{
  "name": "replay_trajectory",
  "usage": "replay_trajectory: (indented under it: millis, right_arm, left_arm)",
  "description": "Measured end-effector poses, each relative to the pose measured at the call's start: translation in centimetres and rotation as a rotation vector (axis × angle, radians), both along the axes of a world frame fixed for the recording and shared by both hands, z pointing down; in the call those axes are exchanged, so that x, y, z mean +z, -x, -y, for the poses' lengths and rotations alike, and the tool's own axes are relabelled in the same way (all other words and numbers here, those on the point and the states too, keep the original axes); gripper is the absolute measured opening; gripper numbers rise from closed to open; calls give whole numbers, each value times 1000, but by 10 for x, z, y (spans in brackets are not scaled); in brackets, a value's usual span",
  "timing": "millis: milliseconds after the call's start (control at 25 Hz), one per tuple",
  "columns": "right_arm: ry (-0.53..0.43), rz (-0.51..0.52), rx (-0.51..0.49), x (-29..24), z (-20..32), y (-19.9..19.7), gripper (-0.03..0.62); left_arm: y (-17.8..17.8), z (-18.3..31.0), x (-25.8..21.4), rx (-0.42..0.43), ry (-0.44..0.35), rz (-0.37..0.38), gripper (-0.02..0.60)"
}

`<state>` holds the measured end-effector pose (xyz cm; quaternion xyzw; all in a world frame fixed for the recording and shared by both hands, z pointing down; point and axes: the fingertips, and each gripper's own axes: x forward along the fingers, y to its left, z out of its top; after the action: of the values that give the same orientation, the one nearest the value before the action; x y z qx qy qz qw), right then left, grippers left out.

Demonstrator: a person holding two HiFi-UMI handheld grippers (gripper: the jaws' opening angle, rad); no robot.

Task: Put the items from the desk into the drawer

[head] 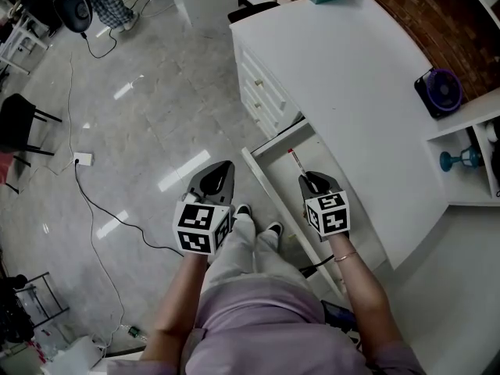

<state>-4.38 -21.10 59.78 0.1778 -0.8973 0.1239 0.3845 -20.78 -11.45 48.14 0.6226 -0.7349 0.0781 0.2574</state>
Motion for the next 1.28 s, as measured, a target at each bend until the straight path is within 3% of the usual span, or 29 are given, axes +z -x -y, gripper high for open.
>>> replay_trajectory:
  millis: [1280]
  right_arm:
    - [88,-258,-77,95,-6,31,67]
  left_arm:
    - [48,-16,37,-65,86,-51,0]
